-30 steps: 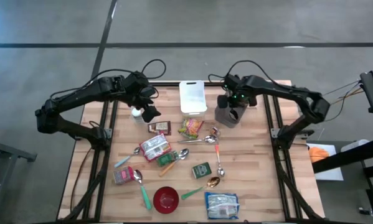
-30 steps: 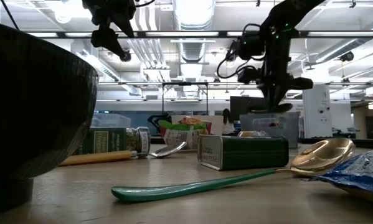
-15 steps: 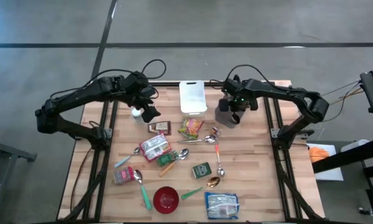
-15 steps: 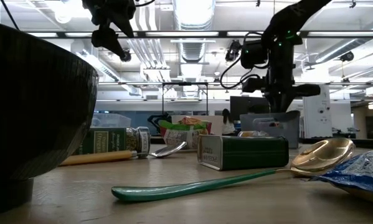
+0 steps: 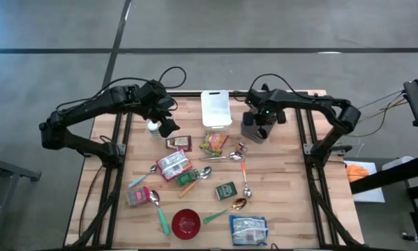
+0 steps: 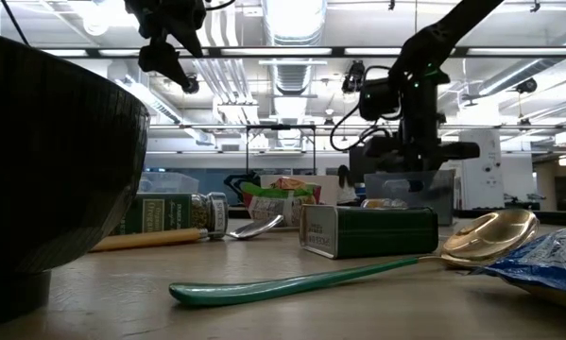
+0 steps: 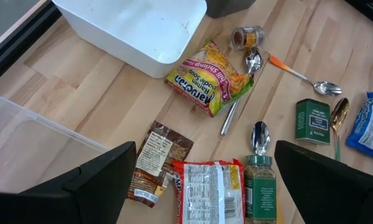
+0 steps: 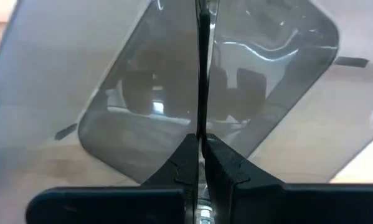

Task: Pick & Place Food Item
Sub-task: Put the black spoon into the black bin

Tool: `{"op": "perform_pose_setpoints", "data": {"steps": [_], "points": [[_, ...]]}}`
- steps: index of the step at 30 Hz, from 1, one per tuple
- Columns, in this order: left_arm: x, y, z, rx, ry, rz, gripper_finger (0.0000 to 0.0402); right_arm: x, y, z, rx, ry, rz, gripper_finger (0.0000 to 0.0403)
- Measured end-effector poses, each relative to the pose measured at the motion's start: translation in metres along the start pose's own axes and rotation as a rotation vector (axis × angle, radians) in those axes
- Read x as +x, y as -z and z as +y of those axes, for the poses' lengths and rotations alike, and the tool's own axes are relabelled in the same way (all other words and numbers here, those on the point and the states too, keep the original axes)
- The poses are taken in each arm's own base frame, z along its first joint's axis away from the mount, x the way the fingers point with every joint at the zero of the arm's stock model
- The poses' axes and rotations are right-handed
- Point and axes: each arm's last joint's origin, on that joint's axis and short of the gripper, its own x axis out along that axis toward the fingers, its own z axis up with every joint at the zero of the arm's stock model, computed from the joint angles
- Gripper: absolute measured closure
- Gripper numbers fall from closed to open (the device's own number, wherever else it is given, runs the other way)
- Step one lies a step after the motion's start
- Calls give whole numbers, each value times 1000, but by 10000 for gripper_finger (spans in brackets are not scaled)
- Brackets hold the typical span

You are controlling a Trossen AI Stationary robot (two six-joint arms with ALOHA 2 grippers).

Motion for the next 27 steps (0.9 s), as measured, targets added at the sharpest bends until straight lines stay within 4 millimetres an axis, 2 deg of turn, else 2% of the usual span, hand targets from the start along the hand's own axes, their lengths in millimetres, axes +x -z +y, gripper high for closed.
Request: {"op": "perform_pose_setpoints", "data": {"steps": [6,19,22,27], "points": [[0,0,0,0,0,0,14,7,-1,1,-13,19,10,392],[0,0,0,-16,0,0,14,6,-1,0,-64,31,-12,389],[0,0,0,-17,0,0,14,9,-1,0,-78,36,5,368],[0,0,0,-20,0,0,14,14,1,-2,-90,54,26,303]]}}
